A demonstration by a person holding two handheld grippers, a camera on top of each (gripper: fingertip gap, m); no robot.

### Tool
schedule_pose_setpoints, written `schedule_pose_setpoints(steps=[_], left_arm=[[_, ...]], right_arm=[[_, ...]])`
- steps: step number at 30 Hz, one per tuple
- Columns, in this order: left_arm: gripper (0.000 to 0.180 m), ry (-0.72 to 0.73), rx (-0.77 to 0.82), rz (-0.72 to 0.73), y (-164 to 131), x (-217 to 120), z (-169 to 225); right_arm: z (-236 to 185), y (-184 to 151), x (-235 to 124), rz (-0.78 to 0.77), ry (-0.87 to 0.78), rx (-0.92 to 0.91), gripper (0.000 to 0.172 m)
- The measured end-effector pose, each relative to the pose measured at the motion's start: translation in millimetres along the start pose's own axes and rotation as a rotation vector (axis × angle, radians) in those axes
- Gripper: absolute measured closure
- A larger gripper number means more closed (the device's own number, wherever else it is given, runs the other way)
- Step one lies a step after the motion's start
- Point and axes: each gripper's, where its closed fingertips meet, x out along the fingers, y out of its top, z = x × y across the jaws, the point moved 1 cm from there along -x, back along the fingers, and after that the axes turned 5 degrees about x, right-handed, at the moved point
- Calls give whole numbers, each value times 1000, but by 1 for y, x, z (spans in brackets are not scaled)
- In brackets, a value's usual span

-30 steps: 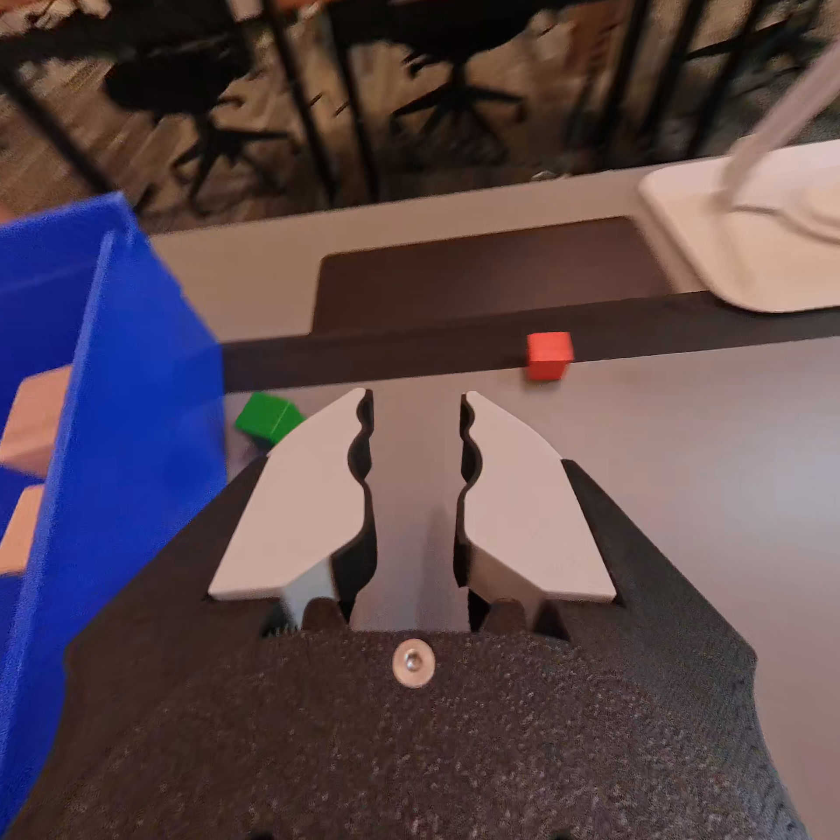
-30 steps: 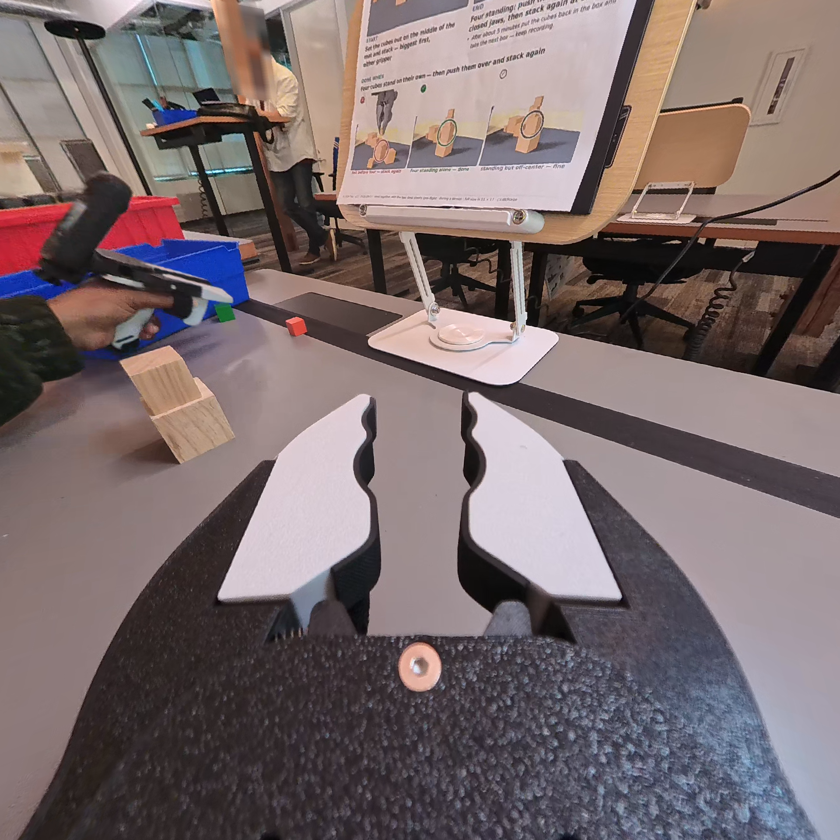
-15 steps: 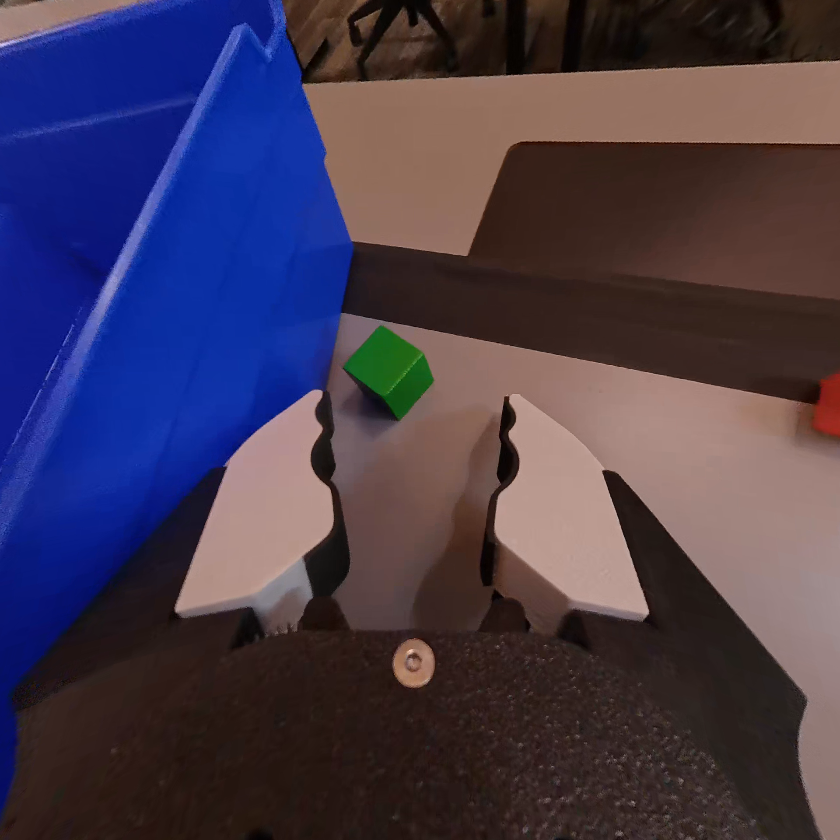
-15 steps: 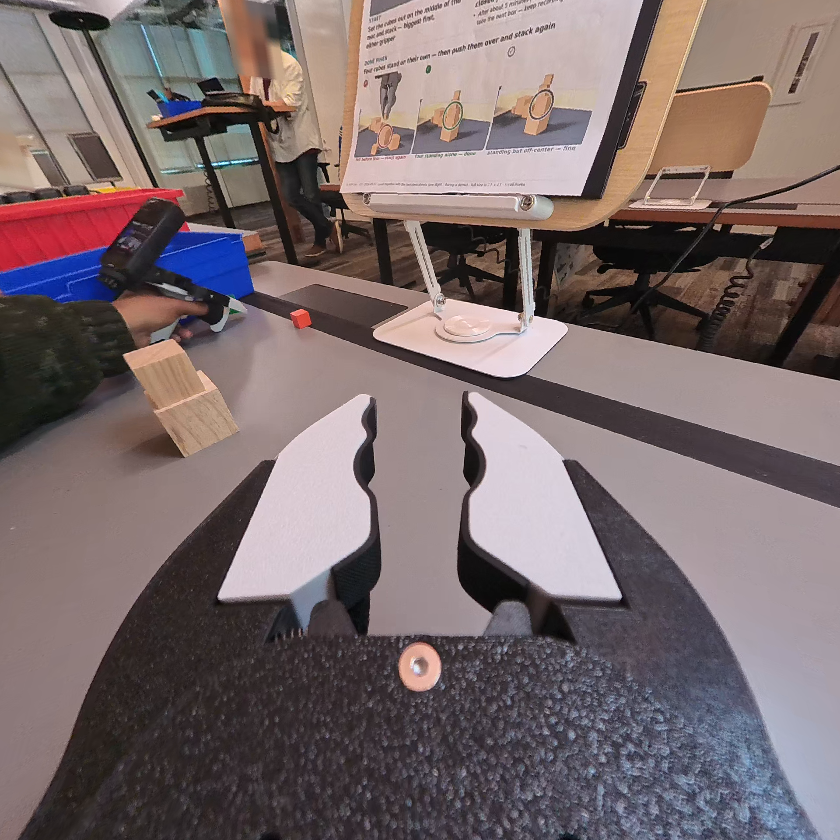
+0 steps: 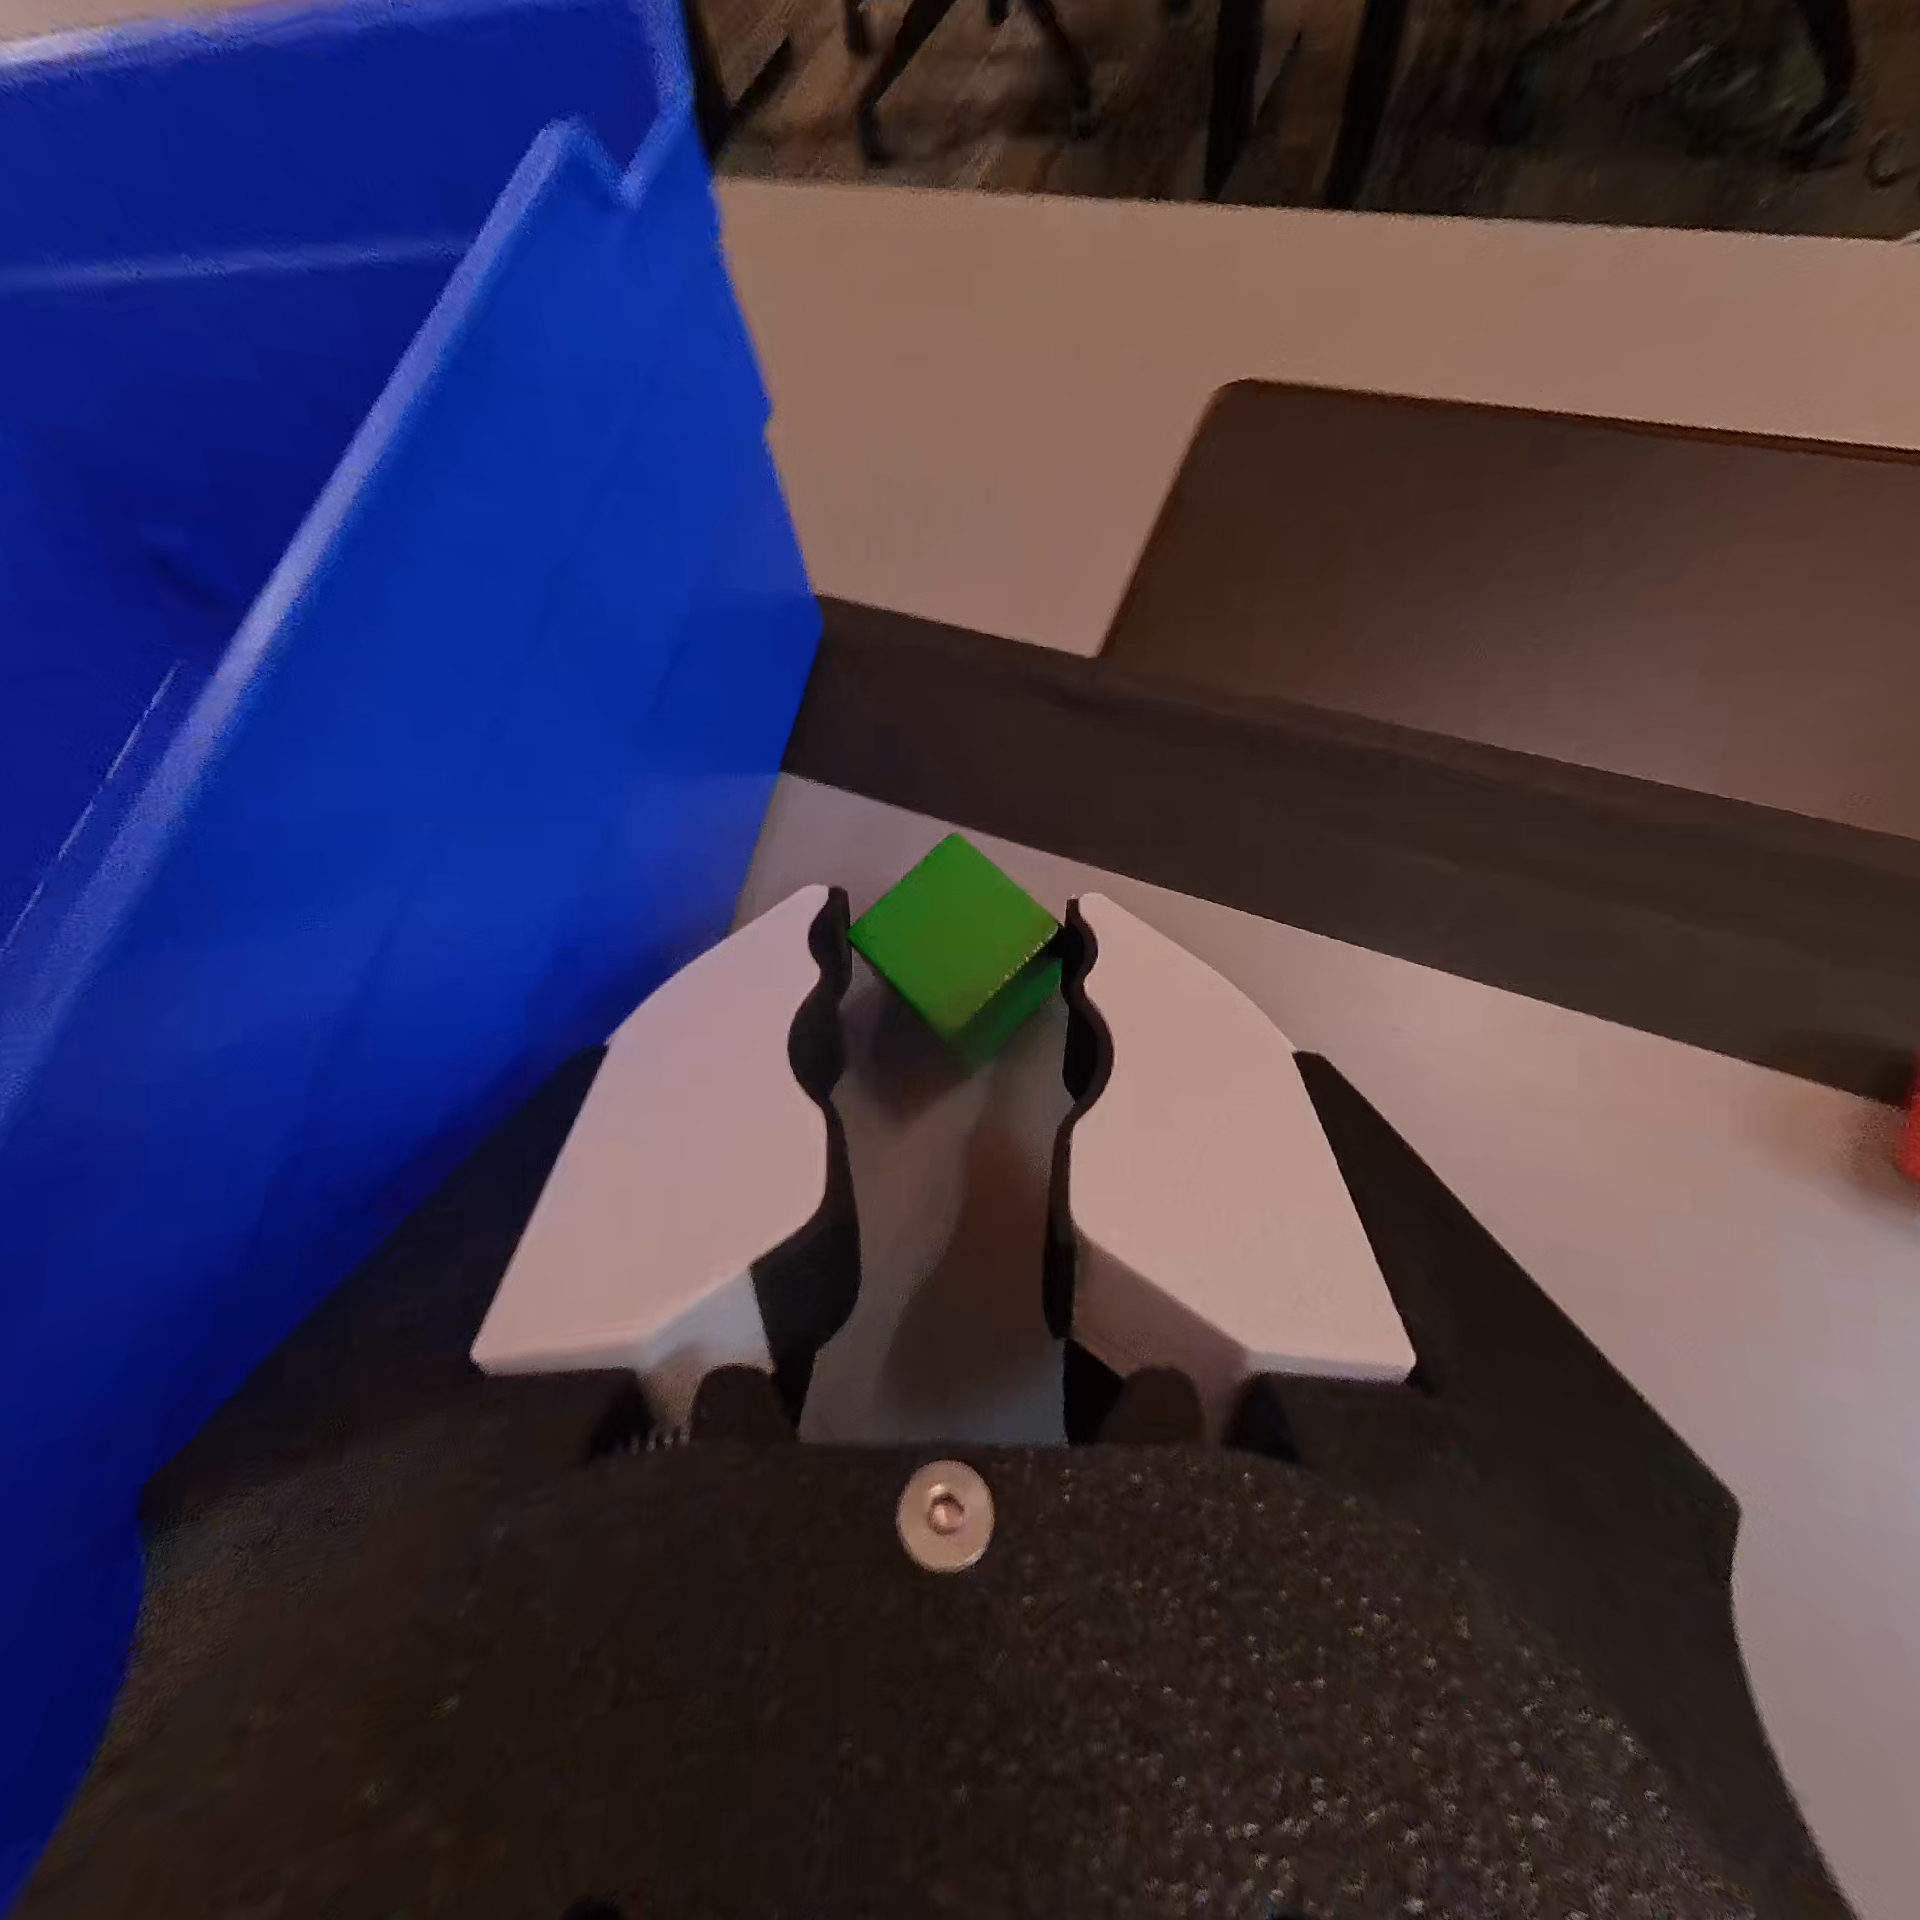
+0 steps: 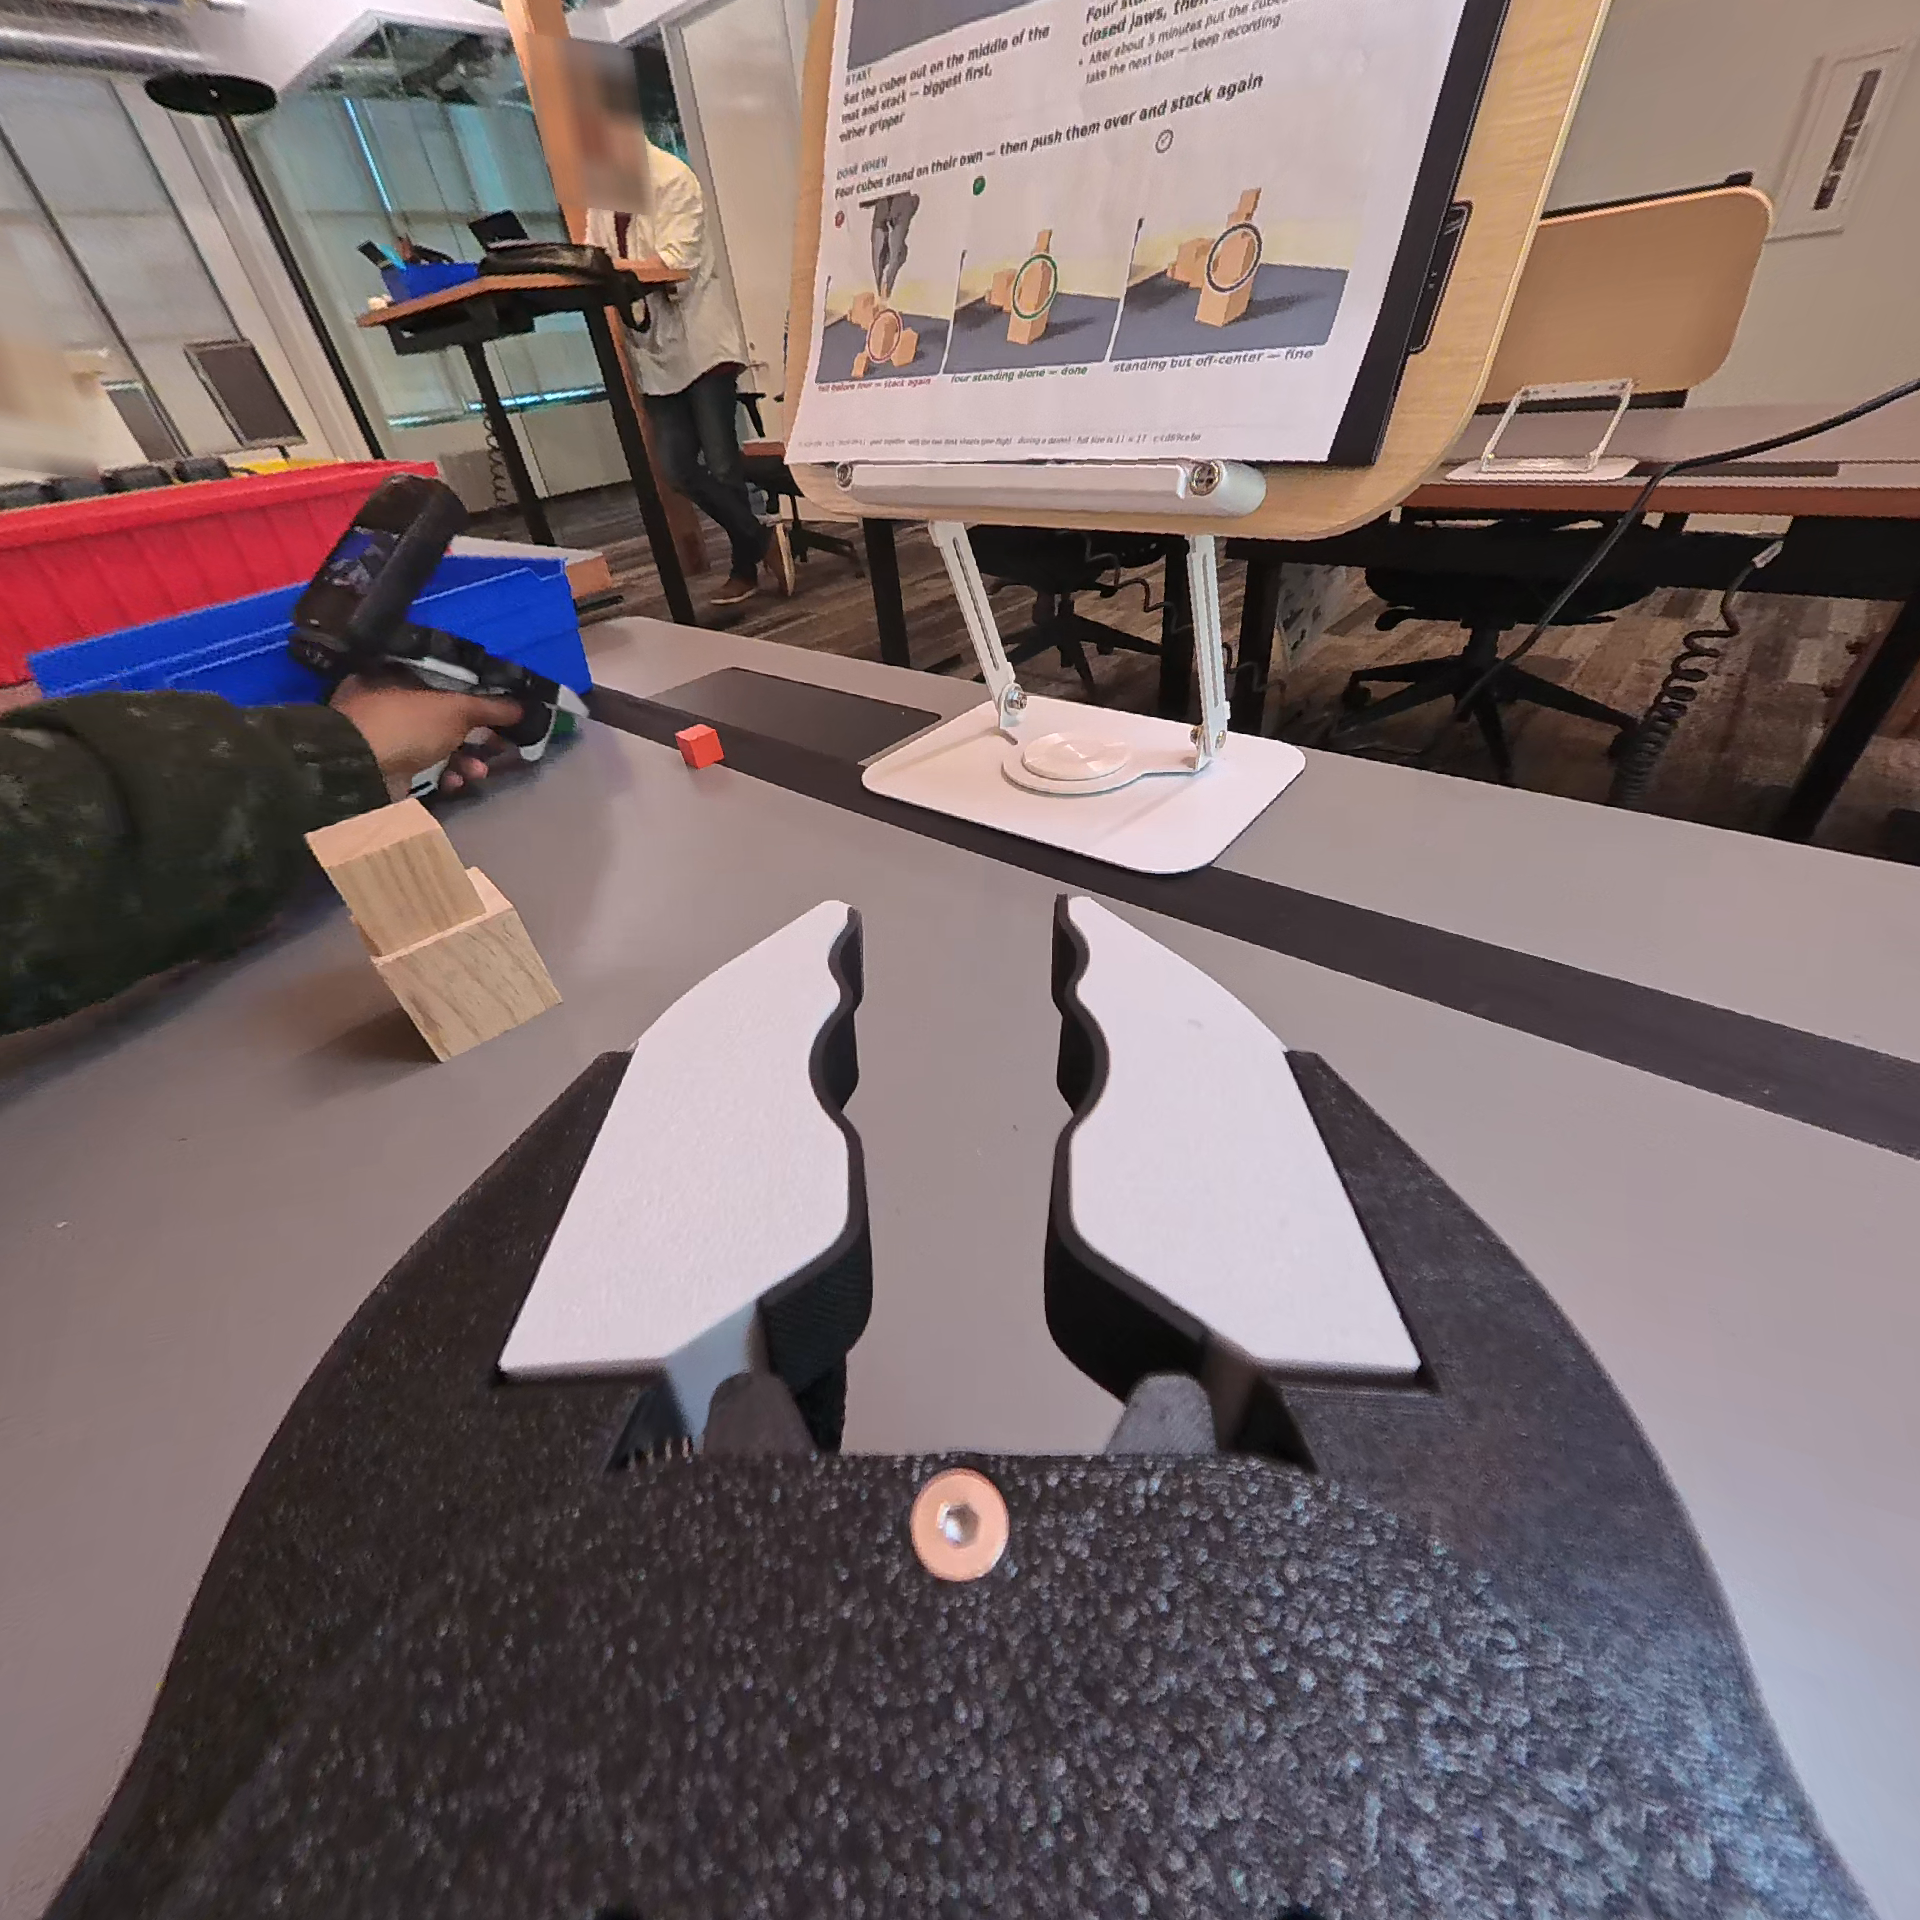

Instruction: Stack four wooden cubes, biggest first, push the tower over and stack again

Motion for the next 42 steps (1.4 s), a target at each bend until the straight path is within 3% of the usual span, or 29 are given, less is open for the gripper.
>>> schedule_pose_setpoints(steps=[5, 10, 15, 20, 26, 35, 42], left_arm=[[141, -306, 97, 193, 19, -53, 64], [141, -706, 256, 317, 21, -154, 132], [141, -809, 428, 395, 14, -238, 153], [141, -903, 493, 405, -13, -296, 174], [141, -900, 573, 394, -45, -315, 185], [141, -965, 554, 317, -53, -311, 187], [141, -1030, 631, 279, -51, -309, 191]], right_arm=[[-4, 1, 0, -1, 9, -5, 137], [-5, 0, 1, -7, 15, 2, 138], [-6, 1, 0, -5, 10, -4, 138], [0, 7, -4, 28, -32, -19, 140], [12, 22, -16, 116, -124, -59, 171], [16, 27, -21, 149, -161, -88, 172], [13, 24, -18, 131, -153, -104, 172]])
